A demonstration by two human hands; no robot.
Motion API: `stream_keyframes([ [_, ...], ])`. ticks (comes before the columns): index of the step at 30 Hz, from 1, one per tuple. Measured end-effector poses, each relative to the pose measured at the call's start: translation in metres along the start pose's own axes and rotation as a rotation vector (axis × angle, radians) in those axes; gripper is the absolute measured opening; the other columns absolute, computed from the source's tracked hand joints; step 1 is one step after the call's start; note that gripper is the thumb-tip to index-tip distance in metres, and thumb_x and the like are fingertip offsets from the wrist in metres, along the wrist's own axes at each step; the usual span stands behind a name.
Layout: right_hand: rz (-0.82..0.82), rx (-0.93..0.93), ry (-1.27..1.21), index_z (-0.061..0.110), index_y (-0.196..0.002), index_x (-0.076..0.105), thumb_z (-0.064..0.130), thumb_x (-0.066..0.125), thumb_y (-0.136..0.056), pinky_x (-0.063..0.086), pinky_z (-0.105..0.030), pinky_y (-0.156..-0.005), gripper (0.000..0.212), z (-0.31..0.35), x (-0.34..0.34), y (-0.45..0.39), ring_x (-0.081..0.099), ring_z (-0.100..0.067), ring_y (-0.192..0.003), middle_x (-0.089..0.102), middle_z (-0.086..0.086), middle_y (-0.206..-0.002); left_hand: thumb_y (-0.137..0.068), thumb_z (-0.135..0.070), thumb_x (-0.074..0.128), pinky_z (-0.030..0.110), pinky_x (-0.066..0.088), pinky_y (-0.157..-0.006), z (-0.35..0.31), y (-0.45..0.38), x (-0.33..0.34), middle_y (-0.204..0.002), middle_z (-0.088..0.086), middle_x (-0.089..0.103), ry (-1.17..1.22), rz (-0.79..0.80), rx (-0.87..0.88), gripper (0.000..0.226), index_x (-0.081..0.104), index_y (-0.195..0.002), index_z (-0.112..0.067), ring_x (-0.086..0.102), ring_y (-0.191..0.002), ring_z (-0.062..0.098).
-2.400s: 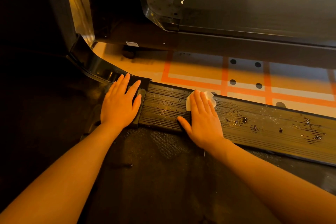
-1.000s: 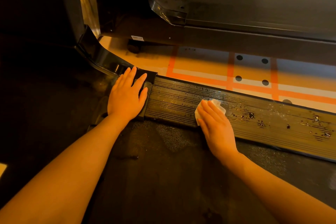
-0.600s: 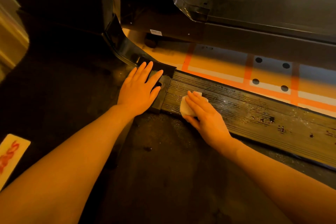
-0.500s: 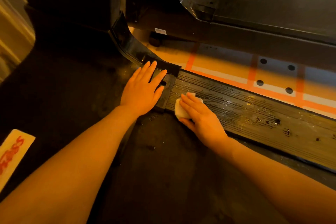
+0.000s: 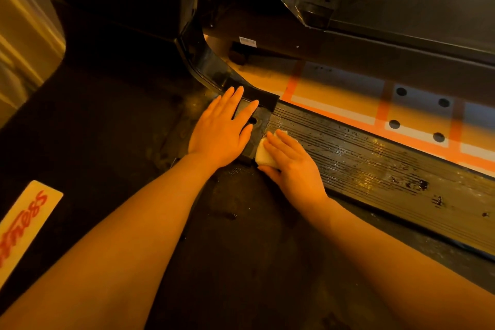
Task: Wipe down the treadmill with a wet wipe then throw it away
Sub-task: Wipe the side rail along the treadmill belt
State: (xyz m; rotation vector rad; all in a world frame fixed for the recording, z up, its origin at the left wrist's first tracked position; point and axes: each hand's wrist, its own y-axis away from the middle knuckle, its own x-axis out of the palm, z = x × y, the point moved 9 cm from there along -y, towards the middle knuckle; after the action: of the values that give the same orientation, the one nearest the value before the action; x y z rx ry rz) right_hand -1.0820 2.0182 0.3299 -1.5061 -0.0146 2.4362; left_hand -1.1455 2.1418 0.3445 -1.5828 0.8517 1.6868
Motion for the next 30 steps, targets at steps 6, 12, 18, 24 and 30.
stream_keyframes([
  [6,0.032,0.037,0.029,0.007,-0.132,0.058,0.03,0.074,-0.083,0.031,-0.045,-0.107,0.057,-0.016,-0.007,0.015,0.046,-0.033,-0.133,0.054,-0.012,-0.14,-0.103,-0.04,0.027,0.04,0.009,-0.12,0.0,0.001,-0.001,-0.163,0.012,0.01,-0.001,0.003,-0.002,0.054,0.019,-0.155,-0.026,0.007,-0.15,0.028],
  [12,0.048,0.089,0.046,0.006,-0.134,0.056,0.03,0.072,-0.083,0.03,-0.045,-0.107,0.058,-0.042,-0.018,0.047,0.043,-0.03,-0.134,0.052,-0.013,-0.141,-0.102,-0.041,0.027,0.04,0.009,-0.12,0.0,0.002,0.0,-0.163,0.01,0.01,0.019,0.015,-0.011,0.055,0.02,-0.154,-0.027,0.006,-0.15,0.027],
  [18,0.143,0.146,0.075,0.007,-0.149,0.032,0.043,0.043,-0.097,0.017,-0.04,-0.114,0.065,-0.052,-0.024,0.04,0.015,-0.023,-0.144,0.023,-0.009,-0.156,-0.102,-0.038,0.034,0.041,0.015,-0.118,-0.001,0.002,-0.002,-0.161,0.014,0.019,0.016,-0.001,-0.014,0.053,0.029,-0.152,-0.023,0.015,-0.149,0.03],
  [24,0.184,0.174,0.093,0.009,-0.154,0.013,0.037,0.033,-0.106,-0.003,-0.029,-0.114,0.059,-0.066,-0.035,-0.013,0.003,-0.022,-0.15,0.007,-0.009,-0.163,-0.1,-0.039,0.032,0.041,0.016,-0.117,-0.001,0.003,-0.003,-0.16,0.014,0.02,0.002,-0.007,-0.02,0.054,0.031,-0.152,-0.023,0.018,-0.148,0.03],
  [30,0.301,0.174,0.066,0.013,-0.155,0.014,0.03,0.033,-0.107,0.01,-0.033,-0.119,0.055,-0.072,-0.03,-0.055,0.015,-0.021,-0.149,0.015,-0.007,-0.162,-0.101,-0.037,0.039,0.042,0.021,-0.116,0.0,0.001,-0.002,-0.159,0.014,0.024,-0.006,-0.019,-0.021,0.052,0.034,-0.15,-0.023,0.021,-0.147,0.03],
])
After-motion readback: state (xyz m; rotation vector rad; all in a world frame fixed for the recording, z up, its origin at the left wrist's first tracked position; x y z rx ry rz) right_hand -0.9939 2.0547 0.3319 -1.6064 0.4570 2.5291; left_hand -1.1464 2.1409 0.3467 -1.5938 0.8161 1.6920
